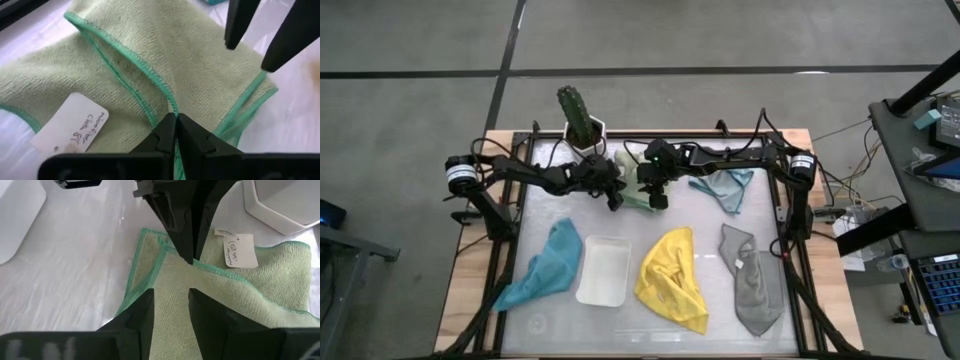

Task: Fold microfiber towels
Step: Fold the green microfiber towel

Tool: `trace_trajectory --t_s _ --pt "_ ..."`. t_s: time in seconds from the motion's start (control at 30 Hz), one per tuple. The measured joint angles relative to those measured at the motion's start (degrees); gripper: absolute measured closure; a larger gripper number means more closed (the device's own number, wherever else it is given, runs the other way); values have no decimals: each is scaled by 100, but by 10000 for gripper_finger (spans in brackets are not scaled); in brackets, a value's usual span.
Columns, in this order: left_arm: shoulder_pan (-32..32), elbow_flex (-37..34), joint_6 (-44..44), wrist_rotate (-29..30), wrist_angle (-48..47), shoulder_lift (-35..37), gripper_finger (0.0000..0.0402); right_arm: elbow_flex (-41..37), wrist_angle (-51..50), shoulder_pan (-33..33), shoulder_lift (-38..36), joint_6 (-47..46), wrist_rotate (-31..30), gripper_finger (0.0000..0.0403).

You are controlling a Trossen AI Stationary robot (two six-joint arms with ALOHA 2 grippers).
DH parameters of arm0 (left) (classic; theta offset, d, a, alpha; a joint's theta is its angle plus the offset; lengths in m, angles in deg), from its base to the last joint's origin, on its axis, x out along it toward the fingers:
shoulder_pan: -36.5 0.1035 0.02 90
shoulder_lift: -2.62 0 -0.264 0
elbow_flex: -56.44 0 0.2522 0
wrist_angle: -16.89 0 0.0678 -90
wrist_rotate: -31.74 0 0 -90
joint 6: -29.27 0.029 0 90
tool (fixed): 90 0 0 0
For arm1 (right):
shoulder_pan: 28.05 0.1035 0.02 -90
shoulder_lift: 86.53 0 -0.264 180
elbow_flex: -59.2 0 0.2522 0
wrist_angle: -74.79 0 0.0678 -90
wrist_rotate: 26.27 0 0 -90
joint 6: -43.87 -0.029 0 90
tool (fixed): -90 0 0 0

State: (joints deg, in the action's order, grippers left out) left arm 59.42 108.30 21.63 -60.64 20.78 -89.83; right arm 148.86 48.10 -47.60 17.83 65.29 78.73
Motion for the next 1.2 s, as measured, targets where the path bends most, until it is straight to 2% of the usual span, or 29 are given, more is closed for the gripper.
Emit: trace_trajectory --t_s 0.13,0.5,0.6,0.9,1.03,1.2 --pt "0 -19 -15 188 -232 -9 400 0 46 0 0 0 0 293" --pt "81 -22 -122 112 -221 -9 397 -33 174 0 0 -92 0 293" --pt "111 -24 -234 92 -238 -9 374 -62 173 0 0 -111 2 291" --pt "299 -26 -248 12 -376 -9 266 -146 333 43 41 -546 1 296" --pt "299 -43 -247 -117 -369 -9 247 -146 664 129 254 -903 13 290" --pt "299 -82 -230 -113 -373 -11 245 -151 904 293 515 -1057 -63 254"
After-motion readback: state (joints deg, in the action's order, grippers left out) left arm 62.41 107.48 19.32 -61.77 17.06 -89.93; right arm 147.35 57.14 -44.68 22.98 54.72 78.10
